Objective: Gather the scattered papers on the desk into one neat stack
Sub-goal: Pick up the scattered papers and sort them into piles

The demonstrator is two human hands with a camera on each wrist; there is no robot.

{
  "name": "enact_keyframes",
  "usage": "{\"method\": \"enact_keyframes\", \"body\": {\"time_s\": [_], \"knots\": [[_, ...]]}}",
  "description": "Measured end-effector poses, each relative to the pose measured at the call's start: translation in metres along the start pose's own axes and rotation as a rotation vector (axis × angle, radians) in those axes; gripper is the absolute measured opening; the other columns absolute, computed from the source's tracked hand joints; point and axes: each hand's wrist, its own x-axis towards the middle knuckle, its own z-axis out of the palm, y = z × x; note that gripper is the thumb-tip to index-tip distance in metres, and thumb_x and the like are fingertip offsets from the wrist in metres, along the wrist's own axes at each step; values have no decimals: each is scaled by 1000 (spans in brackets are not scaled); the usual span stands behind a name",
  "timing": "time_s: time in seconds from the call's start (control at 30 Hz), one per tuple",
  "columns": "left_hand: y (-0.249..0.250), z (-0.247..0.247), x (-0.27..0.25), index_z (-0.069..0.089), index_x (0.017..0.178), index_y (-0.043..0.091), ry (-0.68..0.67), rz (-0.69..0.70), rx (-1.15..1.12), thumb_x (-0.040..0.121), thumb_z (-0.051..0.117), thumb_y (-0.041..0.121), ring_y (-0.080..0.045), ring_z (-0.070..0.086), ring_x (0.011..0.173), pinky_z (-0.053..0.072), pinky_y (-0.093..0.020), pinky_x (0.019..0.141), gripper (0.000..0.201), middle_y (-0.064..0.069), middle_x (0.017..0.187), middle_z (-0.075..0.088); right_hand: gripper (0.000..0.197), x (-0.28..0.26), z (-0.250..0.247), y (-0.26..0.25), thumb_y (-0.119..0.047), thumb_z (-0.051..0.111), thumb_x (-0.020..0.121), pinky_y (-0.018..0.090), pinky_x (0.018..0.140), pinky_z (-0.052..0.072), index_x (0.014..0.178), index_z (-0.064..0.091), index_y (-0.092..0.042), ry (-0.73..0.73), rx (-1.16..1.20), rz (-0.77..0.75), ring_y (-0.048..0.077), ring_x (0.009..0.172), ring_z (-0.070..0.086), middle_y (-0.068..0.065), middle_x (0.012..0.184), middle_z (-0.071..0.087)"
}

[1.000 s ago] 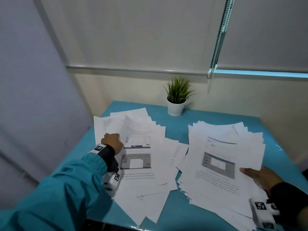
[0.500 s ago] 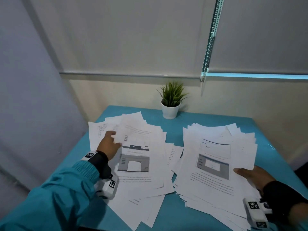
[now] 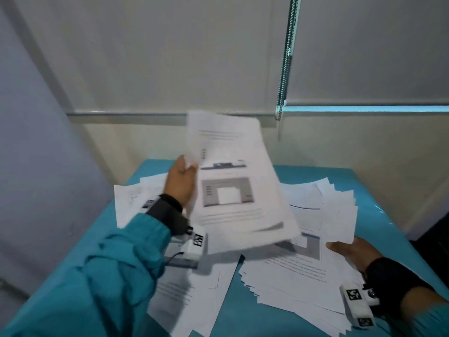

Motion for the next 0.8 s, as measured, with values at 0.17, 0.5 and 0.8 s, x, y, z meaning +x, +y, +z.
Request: {"method": "enact_keyframes", "body": {"time_s": [0.17, 0.5, 0.8], "knots": [[-20, 111, -58, 55, 97, 13, -347, -92, 314, 95, 43, 14, -30, 61, 91, 44, -31, 74, 12, -13, 101, 66, 51, -11, 5, -10, -47, 81, 65, 31, 81, 43, 102, 65, -18, 47, -37, -63, 23, 92, 62, 6, 107, 70], [1, 165, -89, 35, 139, 15, -725, -183, 291, 98, 48, 21, -30, 51, 126, 44, -38, 102, 43, -9, 141, 48, 103, 5, 2, 4, -53, 92, 20, 35, 86, 49, 109, 66, -9, -26, 39, -97, 23, 91, 67, -2, 93, 75], [-38, 81, -40, 42, 137, 7, -508, -180, 640, 87, 64, 37, -36, 44, 129, 38, -41, 108, 62, -19, 140, 41, 111, 14, -2, 15, -55, 91, 14, 41, 93, 47, 111, 64, -6, -10, 78, -98, 29, 95, 65, 11, 104, 71]]}}
